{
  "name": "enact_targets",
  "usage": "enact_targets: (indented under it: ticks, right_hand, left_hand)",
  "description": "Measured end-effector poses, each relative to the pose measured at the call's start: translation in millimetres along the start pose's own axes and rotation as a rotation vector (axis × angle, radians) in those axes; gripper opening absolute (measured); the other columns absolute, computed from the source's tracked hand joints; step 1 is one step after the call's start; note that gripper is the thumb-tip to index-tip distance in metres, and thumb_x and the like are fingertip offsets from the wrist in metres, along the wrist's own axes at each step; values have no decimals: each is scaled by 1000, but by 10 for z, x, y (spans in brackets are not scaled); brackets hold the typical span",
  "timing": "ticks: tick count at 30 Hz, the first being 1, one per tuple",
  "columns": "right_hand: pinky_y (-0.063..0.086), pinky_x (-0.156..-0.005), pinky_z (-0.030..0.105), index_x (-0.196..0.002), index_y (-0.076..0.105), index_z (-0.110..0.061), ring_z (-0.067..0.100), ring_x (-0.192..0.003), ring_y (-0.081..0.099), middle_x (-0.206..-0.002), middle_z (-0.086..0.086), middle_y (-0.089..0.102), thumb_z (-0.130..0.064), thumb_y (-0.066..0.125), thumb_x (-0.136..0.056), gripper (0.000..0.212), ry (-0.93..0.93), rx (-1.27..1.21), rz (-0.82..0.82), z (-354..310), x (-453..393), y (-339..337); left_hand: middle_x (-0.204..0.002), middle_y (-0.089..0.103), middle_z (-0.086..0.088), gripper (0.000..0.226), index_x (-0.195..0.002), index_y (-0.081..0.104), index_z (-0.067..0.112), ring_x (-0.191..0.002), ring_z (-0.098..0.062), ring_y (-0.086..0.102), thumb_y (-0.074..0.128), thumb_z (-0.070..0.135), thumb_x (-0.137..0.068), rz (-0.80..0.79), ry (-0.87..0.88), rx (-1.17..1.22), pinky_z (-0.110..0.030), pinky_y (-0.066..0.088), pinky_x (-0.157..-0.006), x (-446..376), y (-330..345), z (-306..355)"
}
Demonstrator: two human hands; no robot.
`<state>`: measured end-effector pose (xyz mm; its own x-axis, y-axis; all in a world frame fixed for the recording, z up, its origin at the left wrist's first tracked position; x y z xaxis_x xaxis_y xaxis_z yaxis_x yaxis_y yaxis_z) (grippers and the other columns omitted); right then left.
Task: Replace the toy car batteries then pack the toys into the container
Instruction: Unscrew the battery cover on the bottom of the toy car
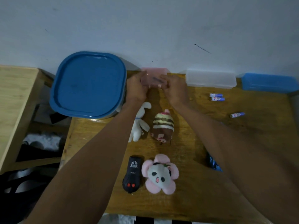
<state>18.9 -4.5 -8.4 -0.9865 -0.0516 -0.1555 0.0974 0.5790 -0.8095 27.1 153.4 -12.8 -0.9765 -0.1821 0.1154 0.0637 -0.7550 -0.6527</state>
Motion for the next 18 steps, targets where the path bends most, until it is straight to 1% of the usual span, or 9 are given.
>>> enact_targets:
  ticks: [1, 3, 4, 6, 7, 9, 12, 16, 18]
  right_hand:
    - [36, -82, 17, -124, 70, -14, 24, -105, 66, -120, 9, 71, -15, 64, -93, 31, -9, -7, 7, -6, 2, -3]
    - [36, -83, 18, -124, 70, -13, 24, -105, 66, -119, 9, 72, -20, 64, -95, 30, -25, -33, 20, -28, 2, -21]
    - [37, -84, 17, -124, 70, -13, 24, -105, 67, -118, 8, 72, -23, 64, -96, 30, -29, -43, 27, -37, -6, -33]
    - [39, -81, 19, -125, 70, -17, 24, -101, 66, -115, 9, 72, -29, 61, -98, 31, -27, -44, 42, -37, -32, -62]
    - [41, -79, 21, -125, 70, -20, 24, -99, 65, -113, 9, 70, -32, 59, -99, 31, -13, -45, 52, -35, -49, -76]
    - [46, -78, 25, -124, 70, -24, 23, -98, 63, -111, 8, 64, -35, 59, -98, 30, 39, -72, 79, -28, -90, -97]
    - [55, -80, 33, -119, 70, -23, 19, -96, 64, -109, 4, 65, -35, 63, -95, 27, 126, -132, 164, -55, -169, -140]
    - [52, -68, 29, -104, 60, -20, 16, -84, 65, -95, -3, 69, -35, 71, -89, 24, 285, -222, 251, -83, -286, -194]
    - [48, -63, 29, -97, 56, -17, 16, -80, 63, -88, -3, 66, -32, 73, -88, 24, 342, -236, 285, -78, -324, -215]
  left_hand:
    - [-125, 69, -9, 44, -136, 60, 6, -109, -10, 66, 60, -3, -92, 10, 19, -6, -18, 50, -95, 8, -2, 5]
    - [-111, 69, -5, 32, -130, 62, -3, -87, 10, 66, 58, 1, -98, 23, 49, 46, 0, 43, -75, 39, 19, 29]
    - [-107, 70, -7, 29, -127, 63, -3, -84, 8, 67, 57, 2, -99, 38, 56, 75, 1, 40, -69, 56, 9, 42]
    - [-109, 72, -13, 36, -132, 61, 3, -97, -19, 70, 57, 2, -97, 67, 97, 88, -5, 39, -72, 59, -4, 40]
    - [-107, 72, -14, 44, -140, 55, 8, -96, -25, 69, 57, 3, -96, 64, 135, 67, -10, 41, -74, 61, -9, 32]
    - [-95, 69, -8, 59, -154, 37, 16, -84, -19, 66, 55, 7, -99, 48, 162, 16, -20, 48, -75, 62, 13, -11]
    - [-87, 67, -8, 74, -161, 15, 19, -75, -18, 63, 54, 9, -99, 56, 178, -19, -30, 53, -72, 84, 25, -37]
    - [-75, 58, -4, 82, -162, 8, 21, -61, -11, 51, 50, 0, -94, 90, 234, -83, -26, 42, -60, 143, -9, 8]
    - [-74, 55, -1, 85, -162, 8, 24, -58, -3, 45, 49, -3, -92, 89, 246, -94, -22, 37, -61, 147, 7, 14]
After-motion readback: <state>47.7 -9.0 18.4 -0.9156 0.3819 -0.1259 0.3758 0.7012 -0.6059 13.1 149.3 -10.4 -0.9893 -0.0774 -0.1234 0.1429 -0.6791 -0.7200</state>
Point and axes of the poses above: each hand's wrist, its own x-axis away from the middle knuckle, its own y-axis out of the palm, z = x × y, the point moved 4 cm from there along -x, towards the middle knuckle
